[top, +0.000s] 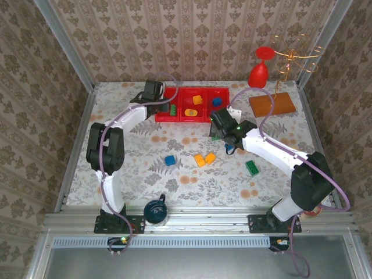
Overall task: Sort the legos into containers by color
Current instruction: Place the lego in the container, then pick up the lego from the center of the table.
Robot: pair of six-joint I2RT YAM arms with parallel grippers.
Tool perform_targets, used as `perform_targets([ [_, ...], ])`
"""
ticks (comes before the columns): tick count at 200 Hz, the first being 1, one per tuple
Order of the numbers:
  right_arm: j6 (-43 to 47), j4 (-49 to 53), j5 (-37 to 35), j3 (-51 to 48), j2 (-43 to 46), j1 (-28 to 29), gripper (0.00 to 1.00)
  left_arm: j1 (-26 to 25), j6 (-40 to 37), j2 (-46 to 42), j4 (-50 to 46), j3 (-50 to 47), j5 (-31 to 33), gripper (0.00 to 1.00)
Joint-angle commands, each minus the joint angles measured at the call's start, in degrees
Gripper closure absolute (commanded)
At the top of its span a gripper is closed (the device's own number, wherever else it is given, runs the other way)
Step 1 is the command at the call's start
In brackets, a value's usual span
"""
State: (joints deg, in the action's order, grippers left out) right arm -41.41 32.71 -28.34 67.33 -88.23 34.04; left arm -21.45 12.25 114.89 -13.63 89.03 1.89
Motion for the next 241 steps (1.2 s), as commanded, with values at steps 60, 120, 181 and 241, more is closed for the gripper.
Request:
perform_targets([
  [60, -0.33, 0.07, -0.52, 1.64, -2.19, 4.23, 0.00, 0.10, -1.14, 3.79, -3.27, 4.36, 1.68, 0.57],
  [120, 1.14, 1.25, 0.40, 4.31, -4.88, 8.56, 0.00, -0.04, 0.22, -1.66, -1.15, 0.11, 0.49, 0.40],
  [181, 5.35, 0.87, 3.92, 10.25, -10.34, 14.56, 0.00, 0.01, 3.01, -14.46, 1.97, -9.83, 1.50, 0.21],
  [241, 7.92, 2.28, 9.42, 19.78, -21.39, 19.39, 0.05, 3.43, 10.44, -29.64, 7.76, -27.42, 3.68, 0.00],
])
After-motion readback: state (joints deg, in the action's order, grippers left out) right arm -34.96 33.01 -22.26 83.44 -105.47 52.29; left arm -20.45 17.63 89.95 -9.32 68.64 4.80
